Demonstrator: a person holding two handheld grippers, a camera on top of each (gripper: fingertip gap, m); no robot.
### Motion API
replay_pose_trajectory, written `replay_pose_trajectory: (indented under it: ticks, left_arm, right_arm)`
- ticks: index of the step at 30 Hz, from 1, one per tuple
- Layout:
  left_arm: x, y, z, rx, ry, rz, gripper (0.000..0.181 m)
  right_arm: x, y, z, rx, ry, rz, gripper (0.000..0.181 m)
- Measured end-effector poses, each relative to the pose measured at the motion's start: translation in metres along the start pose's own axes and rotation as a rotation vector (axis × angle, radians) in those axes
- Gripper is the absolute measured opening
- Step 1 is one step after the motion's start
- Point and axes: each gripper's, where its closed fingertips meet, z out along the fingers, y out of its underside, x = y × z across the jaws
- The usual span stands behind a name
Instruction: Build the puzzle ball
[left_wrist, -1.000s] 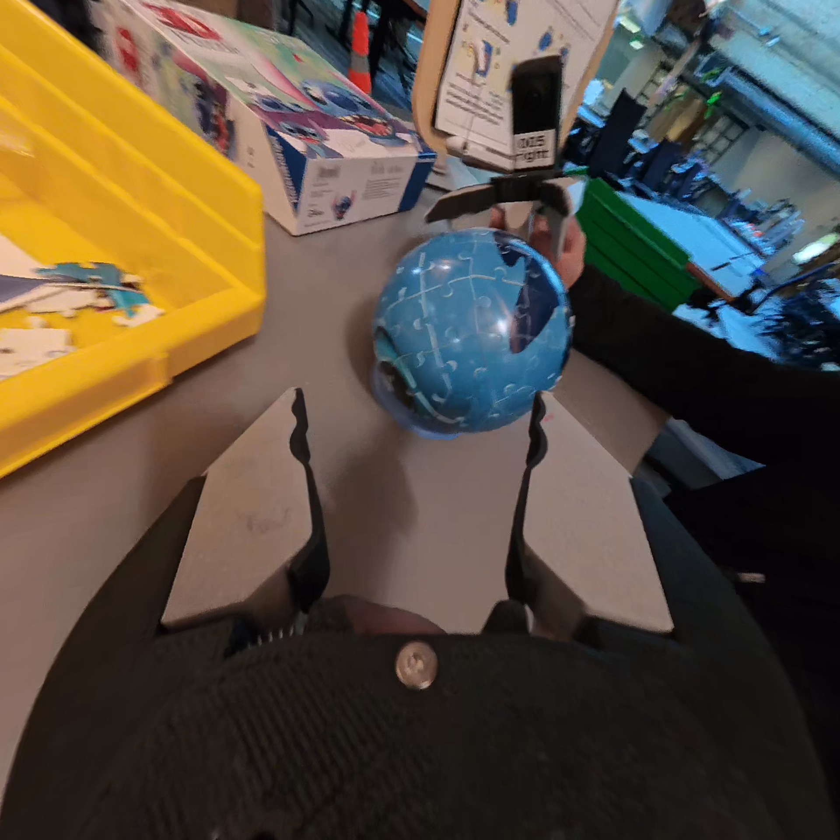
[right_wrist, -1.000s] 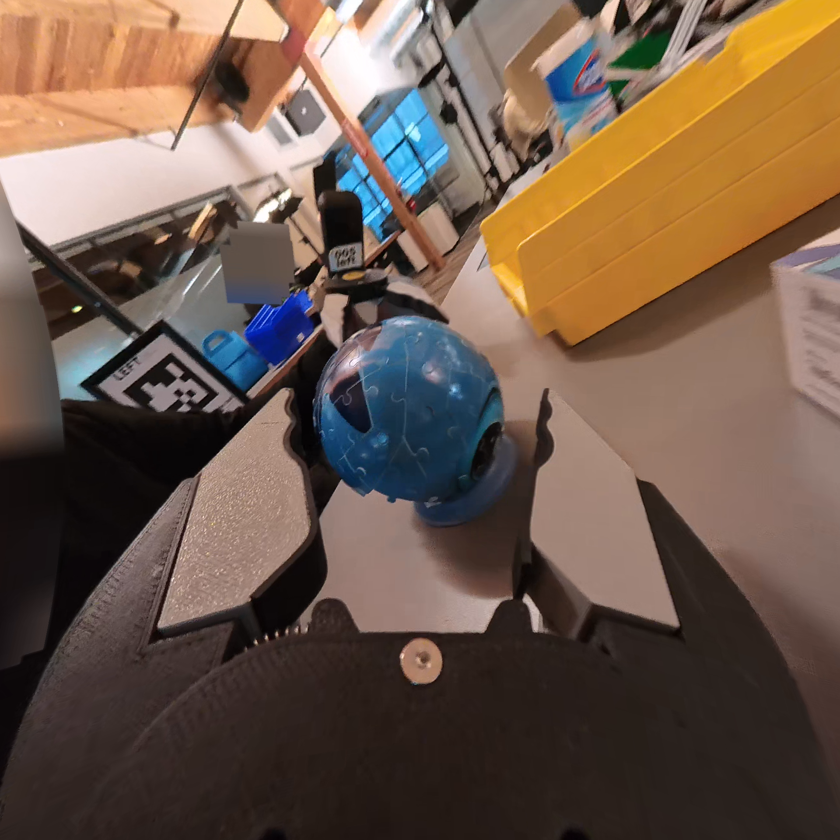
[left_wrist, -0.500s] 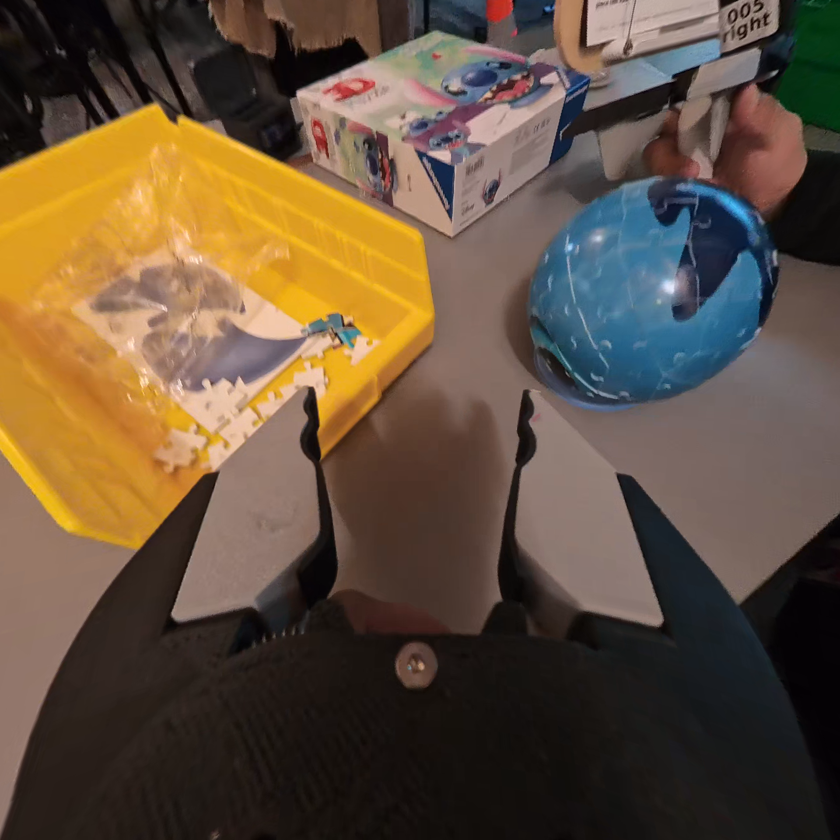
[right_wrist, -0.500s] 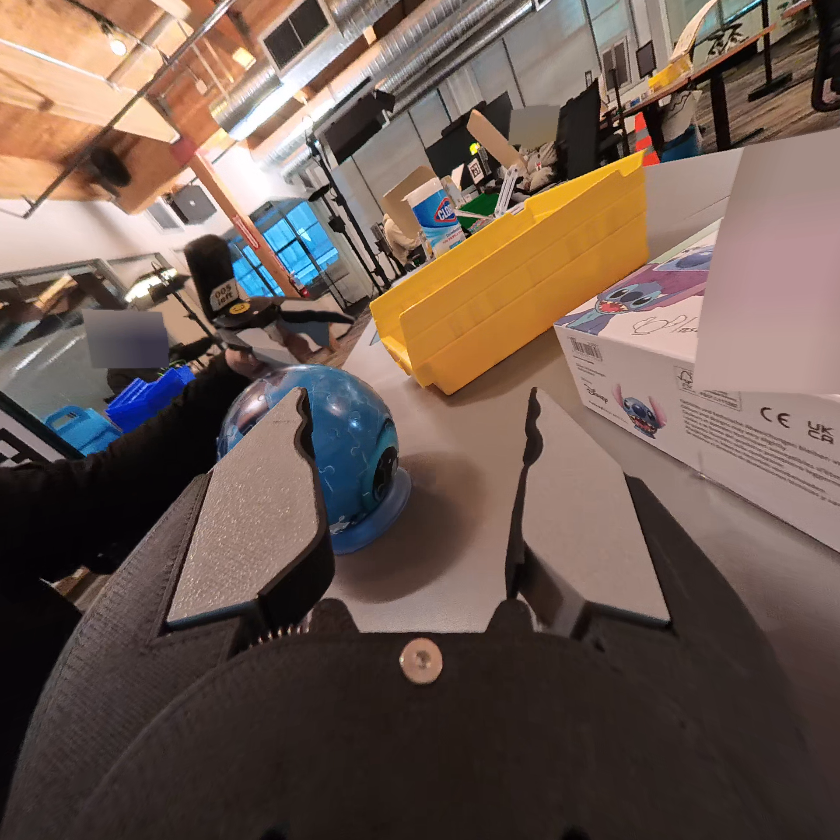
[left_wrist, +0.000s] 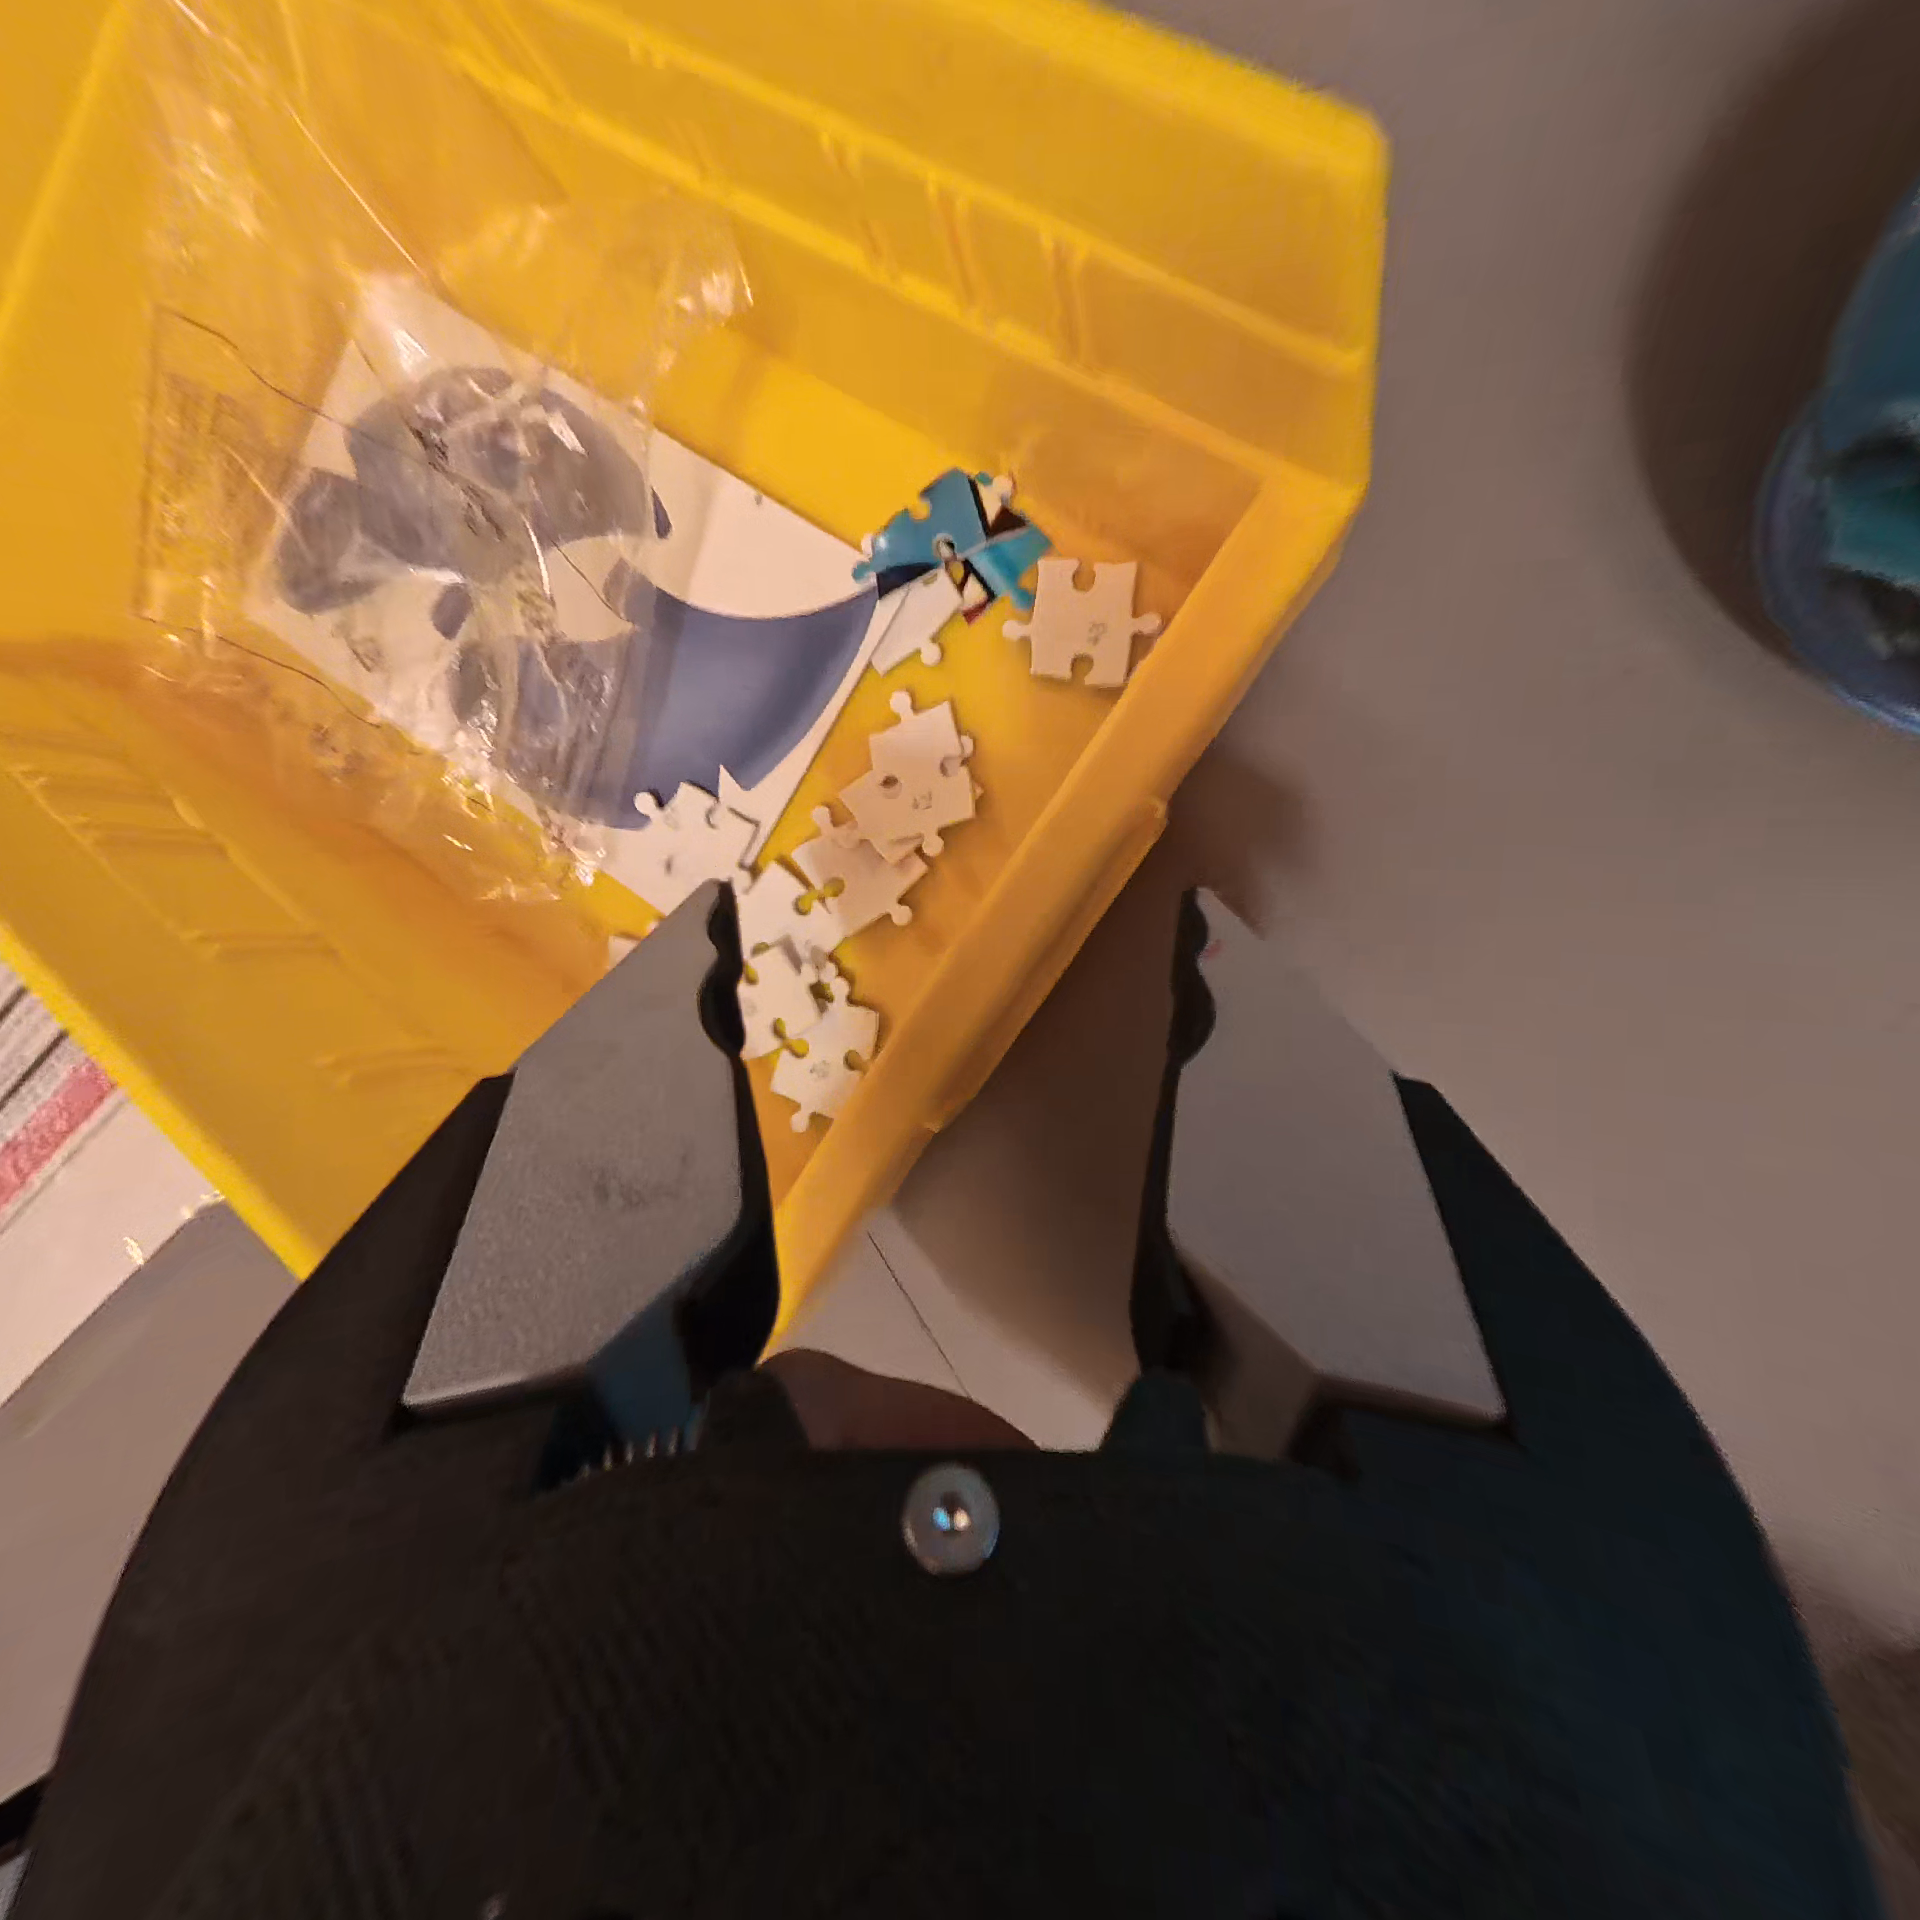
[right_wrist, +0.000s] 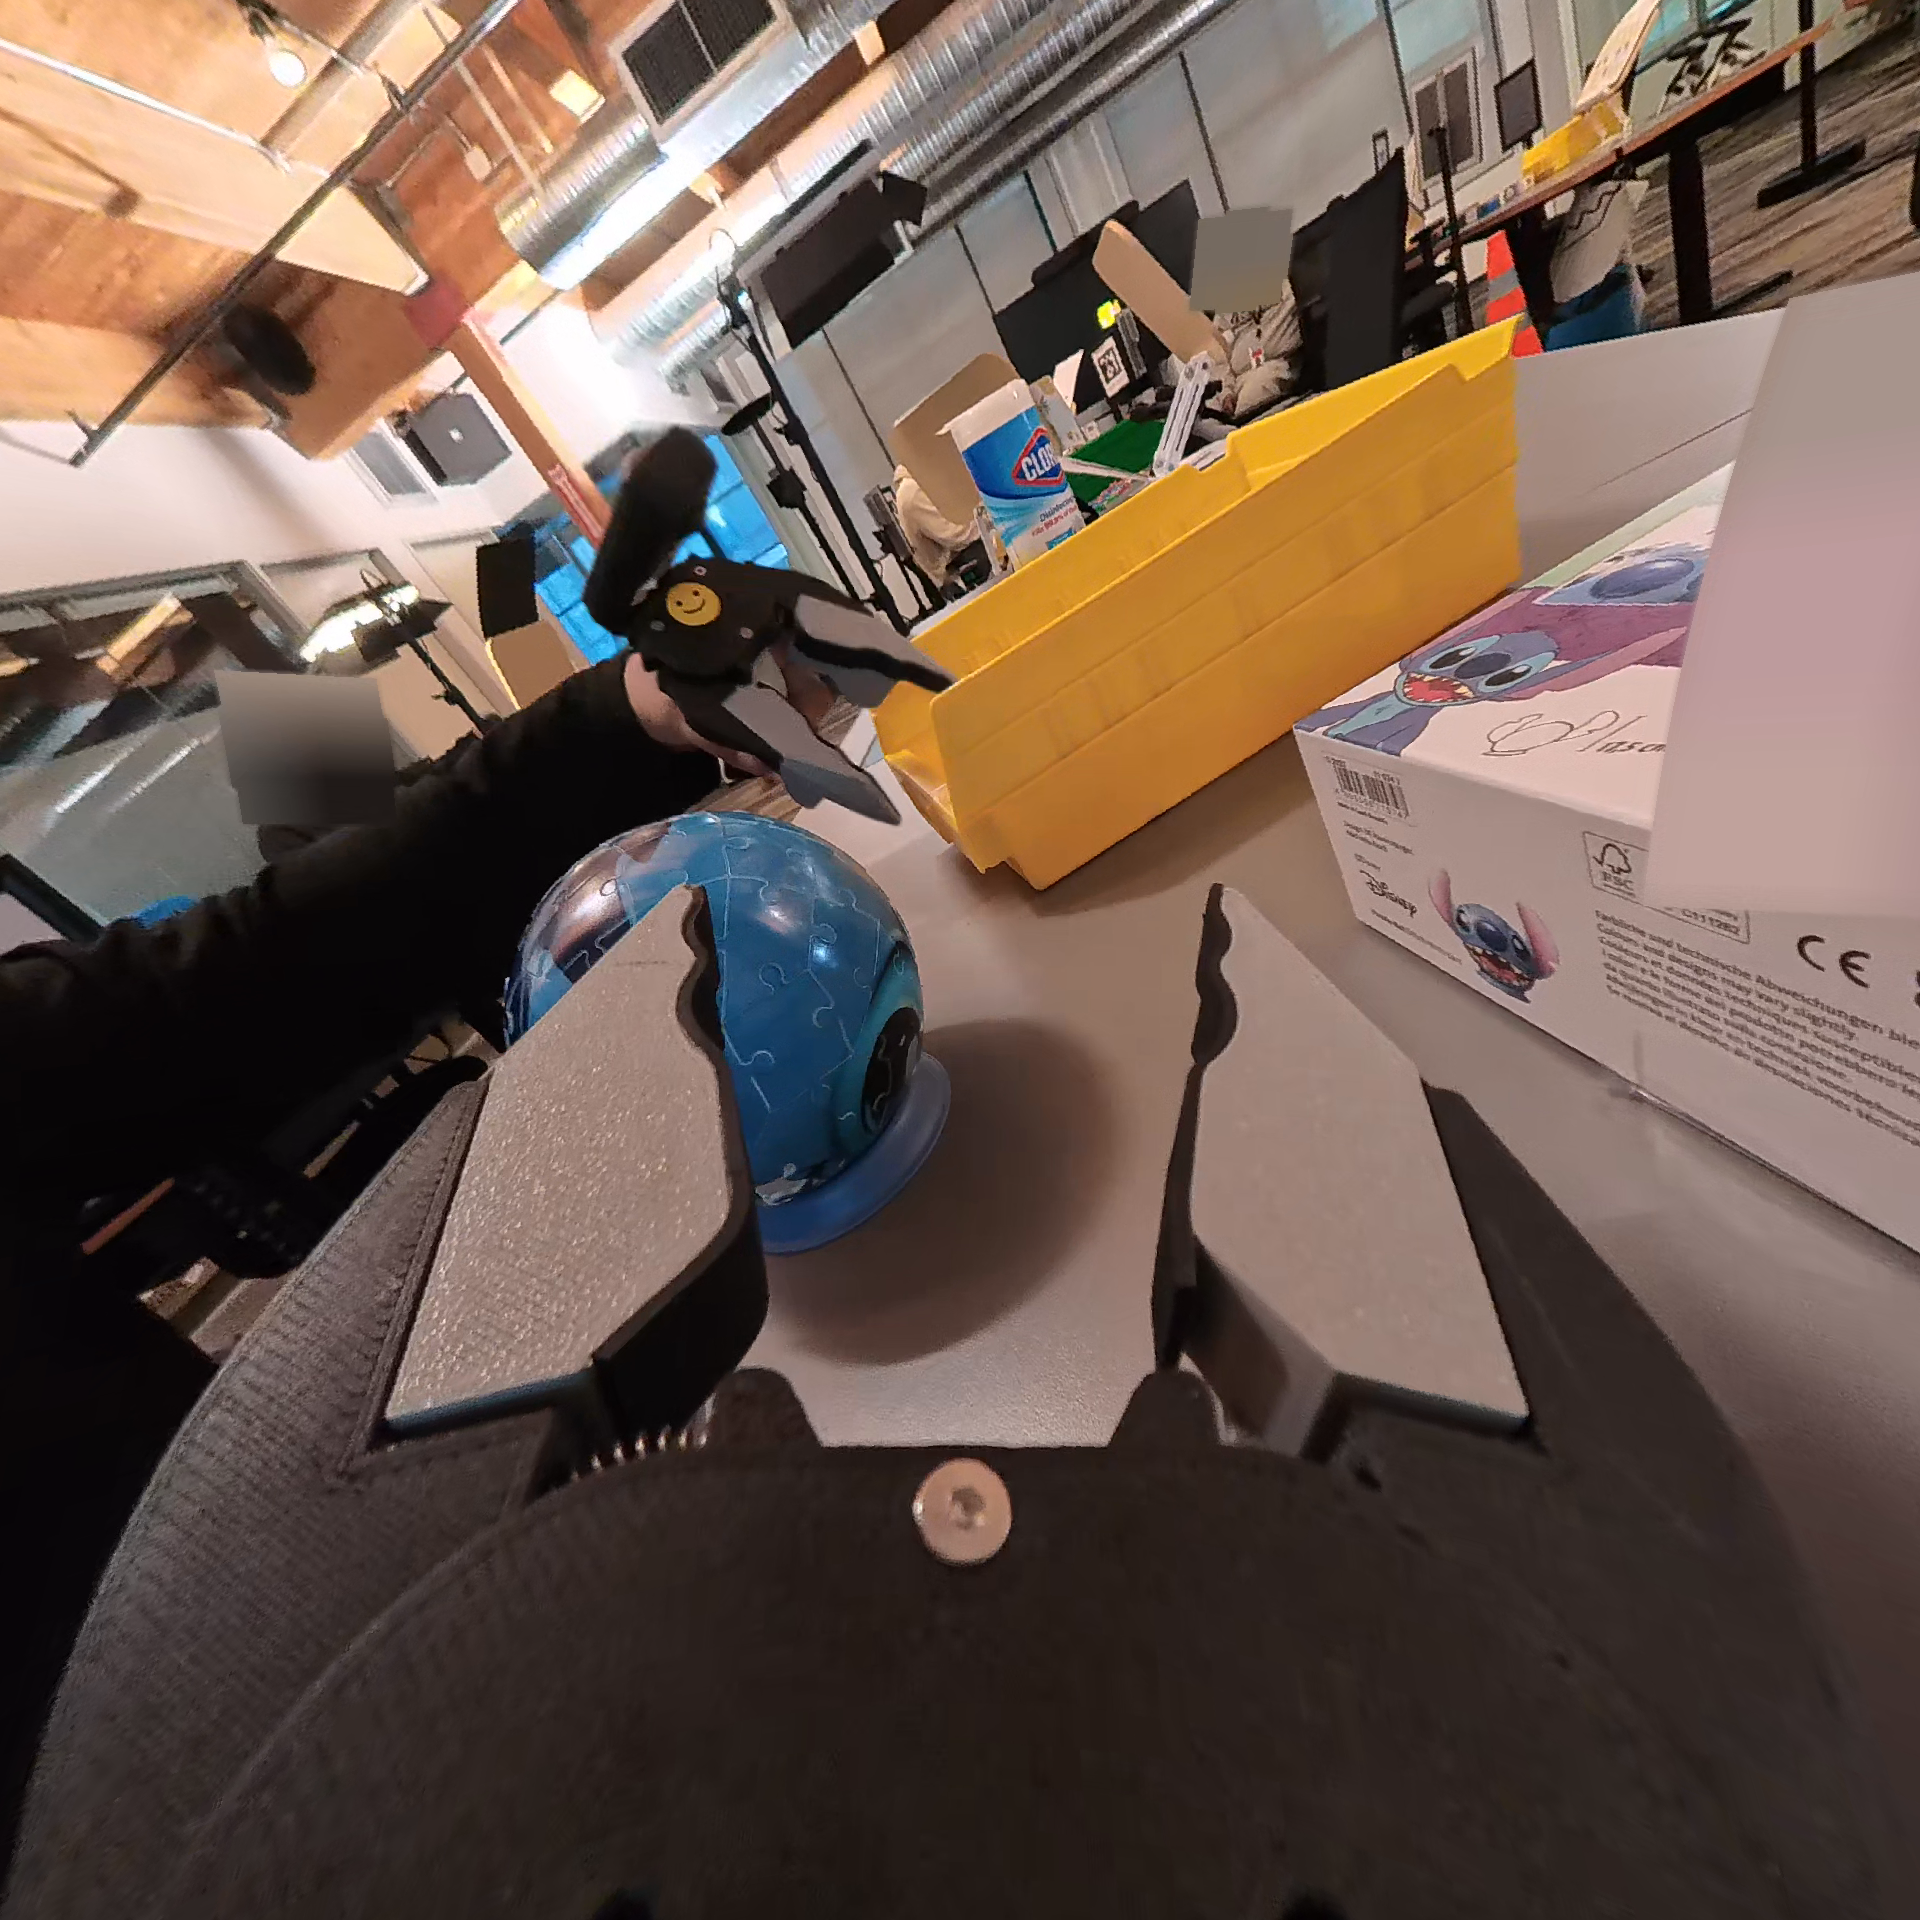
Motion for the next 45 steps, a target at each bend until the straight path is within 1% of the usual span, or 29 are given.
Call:
replay_pose_trajectory:
  ticks: [3,6,7,9,12,14,15,17,19,21,22,24,27,29,30,31,33,34,36,38,40,42,45]
  left_arm:
    - [0.005,0.017,0.012,-0.096,0.038,0.046,0.081]
    - [0.019,0.037,0.021,-0.199,0.131,0.069,0.076]
    - [0.02,0.043,0.022,-0.227,0.134,0.09,0.078]
    - [0.016,0.047,0.022,-0.24,0.11,0.147,0.069]
    - [0.023,0.048,0.02,-0.225,0.146,0.155,0.079]
    - [0.029,0.052,0.015,-0.231,0.183,0.162,0.081]
    - [0.033,0.054,0.012,-0.236,0.208,0.167,0.082]
    - [0.041,0.058,0.006,-0.236,0.238,0.197,0.077]
    - [0.045,0.064,0.0,-0.235,0.24,0.238,0.074]
    - [0.046,0.069,-0.008,-0.215,0.228,0.259,0.079]
    - [0.047,0.068,-0.014,-0.174,0.231,0.253,0.083]
    - [0.047,0.06,-0.031,-0.051,0.258,0.227,0.079]
    - [0.032,0.032,-0.064,0.187,0.24,0.164,0.076]
    - [0.013,0.013,-0.083,0.321,0.204,0.089,0.071]
    - [0.0,0.004,-0.088,0.367,0.169,0.044,0.061]
    - [-0.013,-0.003,-0.091,0.398,0.13,0.008,0.056]
    - [-0.034,-0.016,-0.091,0.447,0.062,-0.041,0.059]
    - [-0.042,-0.021,-0.088,0.454,0.04,-0.068,0.059]
    - [-0.054,-0.027,-0.074,0.416,0.022,-0.121,0.06]
    - [-0.062,-0.027,-0.055,0.349,0.008,-0.125,0.059]
    - [-0.072,-0.021,-0.039,0.261,-0.039,-0.094,0.059]
    - [-0.081,-0.017,-0.033,0.211,-0.083,-0.069,0.059]
    - [-0.085,-0.02,-0.038,0.239,-0.1,-0.062,0.057]
  right_arm:
    - [0.0,-0.001,-0.001,0.007,-0.008,0.008,0.091]
    - [-0.002,-0.001,-0.001,0.005,-0.016,0.002,0.091]
    - [-0.002,0.0,0.0,0.002,-0.016,-0.003,0.091]
    - [-0.003,0.001,0.001,-0.003,-0.019,-0.004,0.091]
    - [-0.003,0.0,0.0,0.002,-0.025,0.005,0.091]
    - [-0.003,-0.001,-0.001,0.009,-0.029,0.012,0.091]
    - [-0.003,-0.001,-0.001,0.011,-0.03,0.014,0.091]
    - [-0.004,-0.001,-0.001,0.014,-0.031,0.016,0.091]
    - [-0.004,-0.001,-0.001,0.012,-0.033,0.016,0.091]
    - [-0.005,-0.001,-0.001,0.014,-0.036,0.015,0.091]
    - [-0.005,-0.001,-0.001,0.015,-0.039,0.017,0.091]
    - [-0.005,-0.001,-0.001,0.016,-0.045,0.021,0.091]
    - [-0.006,-0.002,-0.001,0.02,-0.047,0.017,0.091]
    - [-0.008,0.0,0.0,0.012,-0.042,-0.002,0.09]
    - [-0.008,0.001,0.001,0.004,-0.038,-0.014,0.09]
    - [-0.009,0.002,0.002,-0.004,-0.032,-0.027,0.09]
    - [-0.009,0.004,0.003,-0.013,-0.018,-0.051,0.091]
    - [-0.009,0.004,0.003,-0.013,-0.014,-0.056,0.091]
    - [-0.008,0.003,0.003,-0.005,-0.012,-0.051,0.09]
    - [-0.006,0.0,0.002,0.011,-0.011,-0.038,0.09]
    - [-0.005,-0.002,0.001,0.023,-0.018,-0.024,0.09]
    - [-0.006,-0.003,0.0,0.029,-0.027,-0.017,0.09]
    - [-0.007,-0.002,0.001,0.025,-0.035,-0.021,0.088]
